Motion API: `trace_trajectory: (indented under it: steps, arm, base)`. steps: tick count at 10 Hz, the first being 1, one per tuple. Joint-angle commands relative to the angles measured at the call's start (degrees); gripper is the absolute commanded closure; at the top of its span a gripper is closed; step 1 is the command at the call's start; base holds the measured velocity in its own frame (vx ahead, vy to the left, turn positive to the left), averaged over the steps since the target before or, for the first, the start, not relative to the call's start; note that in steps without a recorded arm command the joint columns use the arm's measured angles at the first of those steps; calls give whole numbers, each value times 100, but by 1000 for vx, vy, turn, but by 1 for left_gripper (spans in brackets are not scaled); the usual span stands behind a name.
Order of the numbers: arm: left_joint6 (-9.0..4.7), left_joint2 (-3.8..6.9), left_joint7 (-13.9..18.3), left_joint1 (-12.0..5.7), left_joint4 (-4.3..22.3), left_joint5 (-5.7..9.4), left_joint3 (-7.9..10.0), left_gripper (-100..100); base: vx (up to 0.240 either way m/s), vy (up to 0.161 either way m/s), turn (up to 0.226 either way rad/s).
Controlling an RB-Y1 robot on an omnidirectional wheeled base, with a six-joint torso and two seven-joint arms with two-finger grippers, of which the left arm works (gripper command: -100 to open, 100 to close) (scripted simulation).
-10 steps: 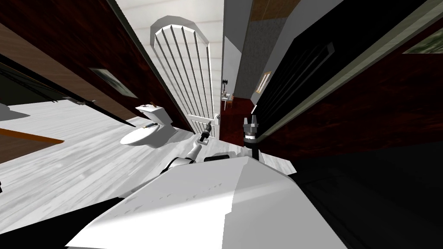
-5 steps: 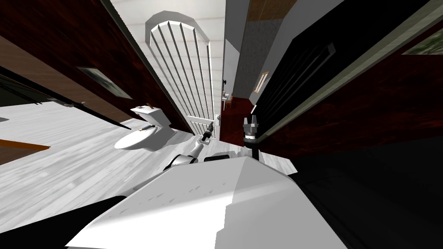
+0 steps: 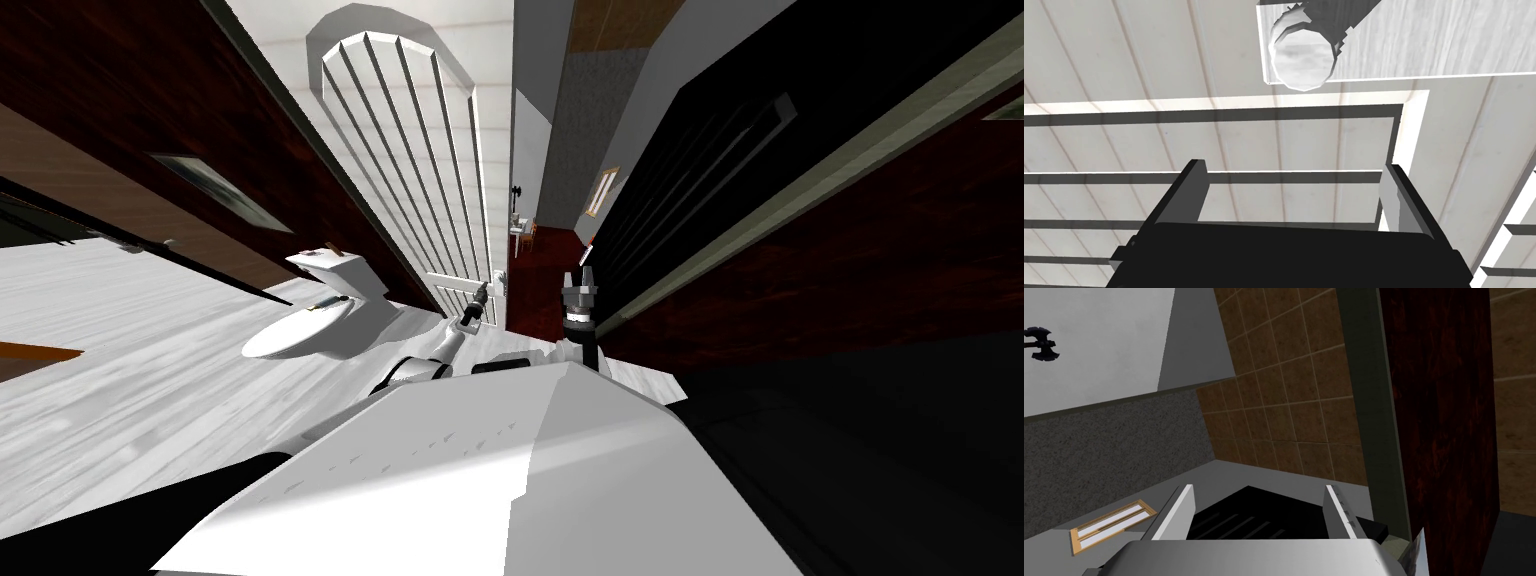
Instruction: Push the door open
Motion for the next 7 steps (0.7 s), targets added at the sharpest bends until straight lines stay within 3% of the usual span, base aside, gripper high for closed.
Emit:
trace_trajectory:
  steps: [1,4,6,7]
  arm:
    - [26,39,-1,18,-38,4,9,-100]
    - [19,-72,-14,13,-22,17,43,-100]
    - [15,-283,-23,10,-11,26,64,-100]
    - [24,-218,-17,1,-17,24,58,-100]
  base:
    - [190,-66,-25]
    - [198,-64,-24]
    - [185,-63,-23]
    - [74,-38,1]
